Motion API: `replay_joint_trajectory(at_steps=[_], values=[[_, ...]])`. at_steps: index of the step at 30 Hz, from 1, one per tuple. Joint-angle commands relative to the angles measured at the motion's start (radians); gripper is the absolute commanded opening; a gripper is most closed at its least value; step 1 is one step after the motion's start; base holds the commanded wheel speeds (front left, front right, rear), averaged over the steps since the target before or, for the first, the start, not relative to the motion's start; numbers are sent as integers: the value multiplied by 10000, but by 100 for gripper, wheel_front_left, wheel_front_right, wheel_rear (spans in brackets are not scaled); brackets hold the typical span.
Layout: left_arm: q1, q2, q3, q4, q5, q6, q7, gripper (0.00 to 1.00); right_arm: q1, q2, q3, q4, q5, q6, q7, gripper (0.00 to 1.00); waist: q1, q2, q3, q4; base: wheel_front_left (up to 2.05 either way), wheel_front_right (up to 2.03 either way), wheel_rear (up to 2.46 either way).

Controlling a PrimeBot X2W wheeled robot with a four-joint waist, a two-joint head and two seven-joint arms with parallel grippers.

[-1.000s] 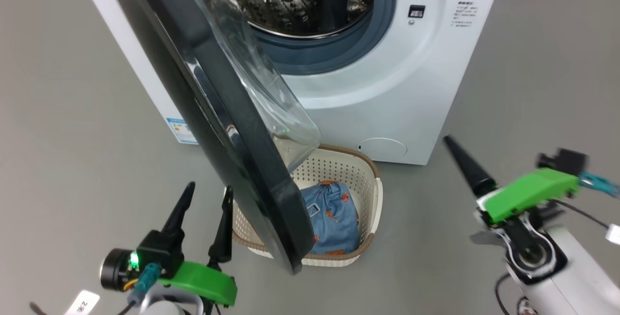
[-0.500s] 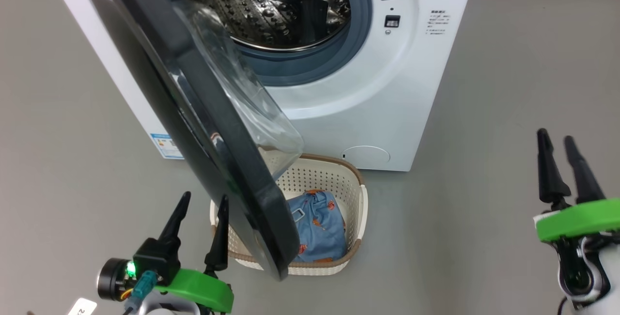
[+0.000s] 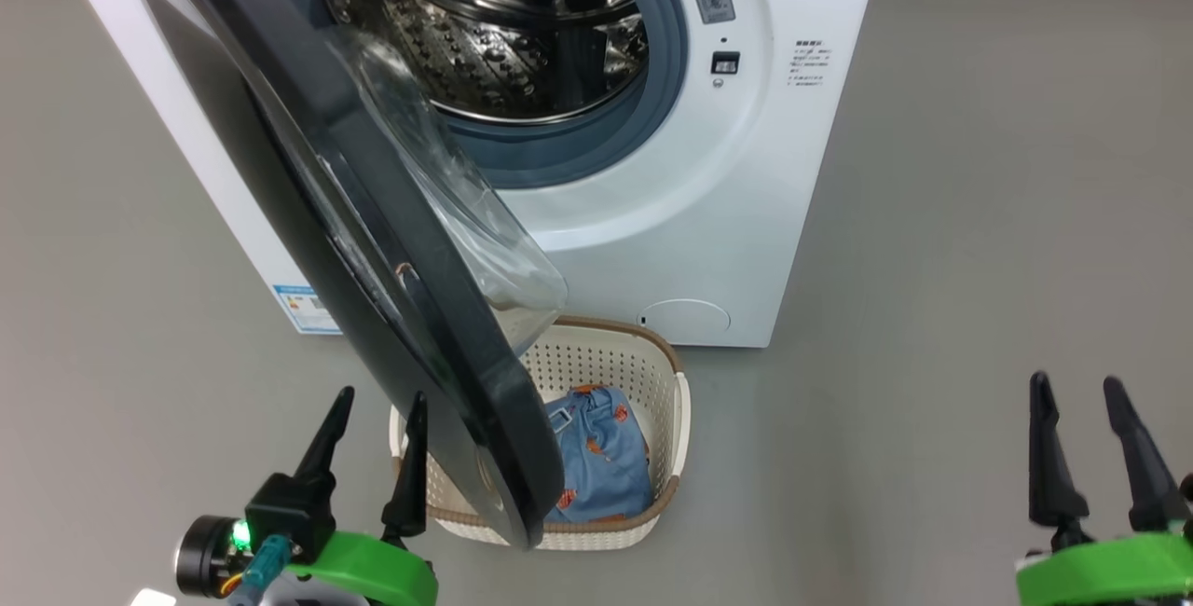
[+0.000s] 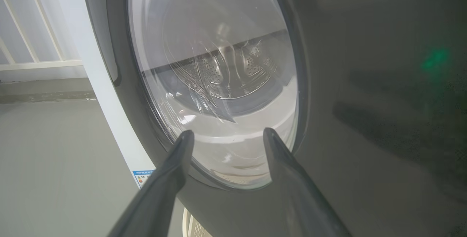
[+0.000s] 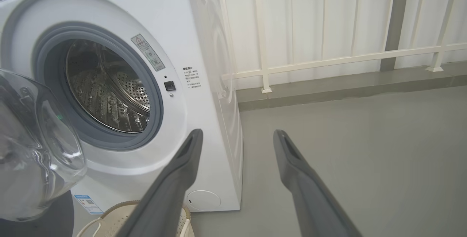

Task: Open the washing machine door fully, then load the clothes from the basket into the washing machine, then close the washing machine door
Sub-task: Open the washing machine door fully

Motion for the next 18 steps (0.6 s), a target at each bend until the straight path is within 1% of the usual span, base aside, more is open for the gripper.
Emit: replay_joint_trajectory(at_steps=[1,5,8,18], values=[[-33,148,354,-149,79,-38,-63,100,106,-45,152,-463,-257,56,85,100,0,0,-80,-30,0,0,0],[64,145,408,-163,57,-41,-63,100,645,68,65,-947,-901,56,313,100,0,0,-187,-44,0,0,0],[140,152,456,-178,36,-54,-63,100,912,99,1,-1154,-1159,56,422,100,0,0,-236,-72,0,0,0],[281,159,569,-175,-33,-93,-63,100,1117,112,-130,-1308,-1144,56,574,100,0,0,-308,-124,0,0,0]])
